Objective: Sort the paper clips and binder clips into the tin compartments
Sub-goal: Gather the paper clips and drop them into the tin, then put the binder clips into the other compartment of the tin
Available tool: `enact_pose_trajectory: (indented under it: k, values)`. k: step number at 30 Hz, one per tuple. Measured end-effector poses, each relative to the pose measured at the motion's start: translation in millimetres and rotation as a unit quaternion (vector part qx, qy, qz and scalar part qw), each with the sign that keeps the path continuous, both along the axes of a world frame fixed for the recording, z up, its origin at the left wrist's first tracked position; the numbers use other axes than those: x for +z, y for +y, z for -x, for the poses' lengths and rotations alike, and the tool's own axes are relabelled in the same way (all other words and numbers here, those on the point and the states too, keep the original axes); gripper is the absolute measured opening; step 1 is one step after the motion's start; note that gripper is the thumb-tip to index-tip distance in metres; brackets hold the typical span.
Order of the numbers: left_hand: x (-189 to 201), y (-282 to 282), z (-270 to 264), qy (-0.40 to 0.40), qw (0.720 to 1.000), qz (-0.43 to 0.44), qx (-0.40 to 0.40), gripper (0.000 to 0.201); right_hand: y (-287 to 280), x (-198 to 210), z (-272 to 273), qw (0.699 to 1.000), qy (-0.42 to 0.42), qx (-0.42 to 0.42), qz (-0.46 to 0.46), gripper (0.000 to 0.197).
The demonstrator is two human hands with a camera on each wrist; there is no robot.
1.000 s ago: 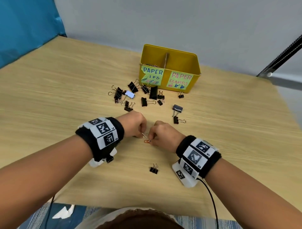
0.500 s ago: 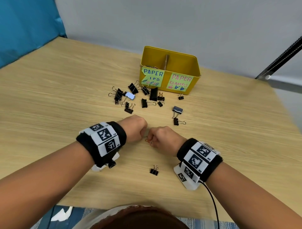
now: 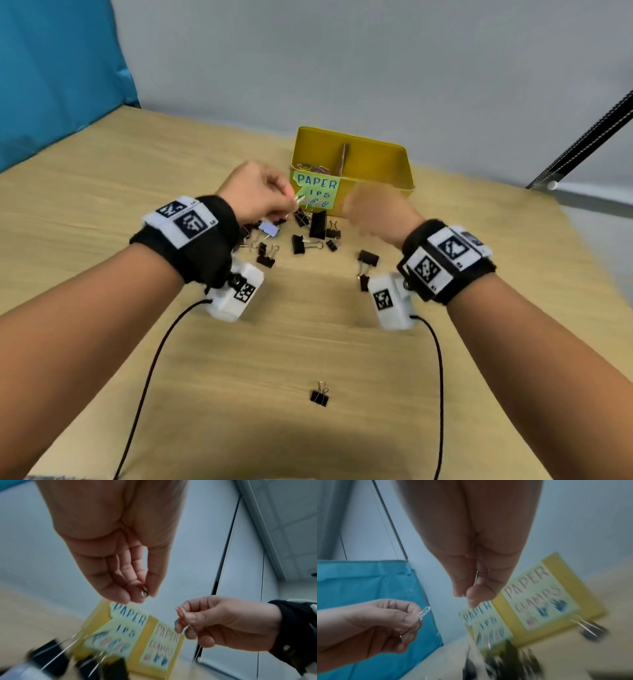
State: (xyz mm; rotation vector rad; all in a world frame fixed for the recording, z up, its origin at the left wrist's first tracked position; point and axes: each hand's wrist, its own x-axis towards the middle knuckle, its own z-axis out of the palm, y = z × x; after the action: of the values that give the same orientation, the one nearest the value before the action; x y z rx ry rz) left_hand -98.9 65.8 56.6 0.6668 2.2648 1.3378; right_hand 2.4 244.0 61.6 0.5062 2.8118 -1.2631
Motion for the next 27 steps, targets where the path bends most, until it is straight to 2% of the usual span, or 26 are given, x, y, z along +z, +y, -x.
enact_pose_trajectory:
  k: [4, 7, 8, 13, 16, 19, 21, 23, 24, 25, 27]
  values:
    - [25, 39, 28, 0.075, 0.994, -0.049, 0.064, 0.023, 12, 30, 53, 0.993, 0.099, -0.058, 0.019, 0.02]
    - [23, 64, 47, 0.124, 0.988, -0.024, 0.092, 0.012, 16, 31, 87, 0.986, 0.13, -0.097, -0.04, 0.005]
    - [22, 71, 54, 0.137, 0.985, -0.02, 0.099, 0.007, 16, 30, 96, 0.984, 0.132, -0.101, -0.063, 0.004]
    - [13, 81, 68, 0.184, 0.978, 0.033, 0.09, 0.022, 15, 21, 115, 0.984, 0.083, -0.072, -0.143, 0.02]
    - [7, 80, 68, 0.222, 0.969, 0.087, 0.064, 0.033, 14, 16, 112, 0.986, 0.045, -0.038, -0.158, 0.026]
    - [7, 66, 50, 0.278, 0.953, 0.107, 0.063, 0.031, 12, 17, 93, 0.98, 0.065, -0.042, -0.184, 0.027]
    - [4, 48, 26, 0.269, 0.96, 0.073, 0.004, 0.02, 9, 21, 68, 0.971, 0.088, -0.032, -0.22, 0.023]
    - [-1, 28, -4, 0.197, 0.972, 0.058, -0.117, 0.015, 6, 19, 38, 0.969, 0.074, -0.001, -0.236, 0.018]
    - [-4, 21, -19, 0.161, 0.965, 0.086, -0.186, 0.017, 5, 16, 24, 0.971, 0.042, 0.016, -0.233, 0.019]
    - [-9, 15, -35, 0.138, 0.947, 0.139, -0.253, 0.022, 4, 10, 12, 0.972, -0.011, 0.037, -0.231, 0.025]
    - [-20, 11, -68, 0.111, 0.89, 0.244, -0.37, 0.039, 7, -7, -6, 0.953, -0.157, 0.084, -0.243, 0.059]
